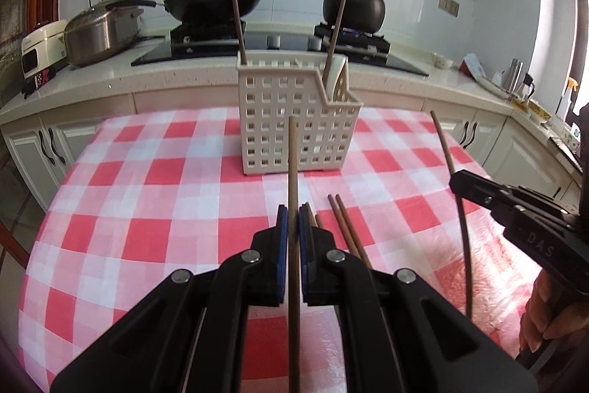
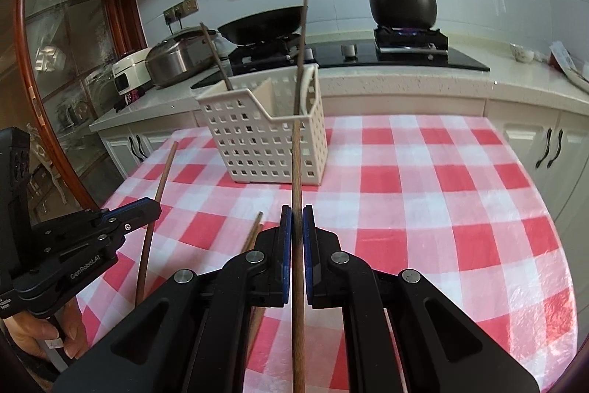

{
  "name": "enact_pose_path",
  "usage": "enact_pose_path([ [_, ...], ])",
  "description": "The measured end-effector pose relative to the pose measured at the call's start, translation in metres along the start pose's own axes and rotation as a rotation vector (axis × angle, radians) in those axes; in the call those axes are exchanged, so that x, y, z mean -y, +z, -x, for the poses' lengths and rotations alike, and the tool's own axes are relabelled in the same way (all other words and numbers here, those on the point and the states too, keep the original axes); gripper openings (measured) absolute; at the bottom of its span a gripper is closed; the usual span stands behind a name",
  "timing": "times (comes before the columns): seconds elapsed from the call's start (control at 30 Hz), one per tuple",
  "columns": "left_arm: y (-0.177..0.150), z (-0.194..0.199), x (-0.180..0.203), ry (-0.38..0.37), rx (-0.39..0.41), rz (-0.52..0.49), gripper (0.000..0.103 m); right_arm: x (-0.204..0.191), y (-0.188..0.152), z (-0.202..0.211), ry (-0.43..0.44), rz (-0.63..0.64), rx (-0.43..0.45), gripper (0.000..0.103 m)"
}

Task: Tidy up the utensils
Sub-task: 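Lift both chopsticks upright and carry them toward the white basket, then lower both chopsticks into the white basket and open both grippers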

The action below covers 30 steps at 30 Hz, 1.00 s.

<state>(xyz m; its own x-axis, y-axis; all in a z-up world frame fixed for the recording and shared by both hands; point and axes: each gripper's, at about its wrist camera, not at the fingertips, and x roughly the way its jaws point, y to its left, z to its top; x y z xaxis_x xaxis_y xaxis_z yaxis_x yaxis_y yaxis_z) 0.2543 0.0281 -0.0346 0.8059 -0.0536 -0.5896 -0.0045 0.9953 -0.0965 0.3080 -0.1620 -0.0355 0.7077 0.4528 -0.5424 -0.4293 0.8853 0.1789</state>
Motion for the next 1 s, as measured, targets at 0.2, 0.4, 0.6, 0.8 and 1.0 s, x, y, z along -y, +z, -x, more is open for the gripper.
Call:
enact_pose_path([
  [0.2,0.006,0.023,-0.002,-0.011,0.049,0.001,0.006,-0.010,0.009,0.013,0.006,0.025,0.038,0.007],
  [0.4,0.009,0.043,-0.002,-0.011,0.093,0.001,0.006,-0.023,0.018,0.025,0.012,0.057,0.075,0.006],
  [0.6,0.011,0.061,0.000,-0.010,0.132,-0.005,0.006,-0.031,0.019,0.037,0.013,0.077,0.096,0.006],
  [0.8,0.013,0.076,0.003,-0.009,0.166,-0.014,0.006,-0.038,0.022,0.050,0.012,0.095,0.127,0.006],
  [1.0,0.018,0.085,0.007,-0.008,0.198,-0.034,0.006,-0.043,0.024,0.059,0.000,0.107,0.154,0.006],
])
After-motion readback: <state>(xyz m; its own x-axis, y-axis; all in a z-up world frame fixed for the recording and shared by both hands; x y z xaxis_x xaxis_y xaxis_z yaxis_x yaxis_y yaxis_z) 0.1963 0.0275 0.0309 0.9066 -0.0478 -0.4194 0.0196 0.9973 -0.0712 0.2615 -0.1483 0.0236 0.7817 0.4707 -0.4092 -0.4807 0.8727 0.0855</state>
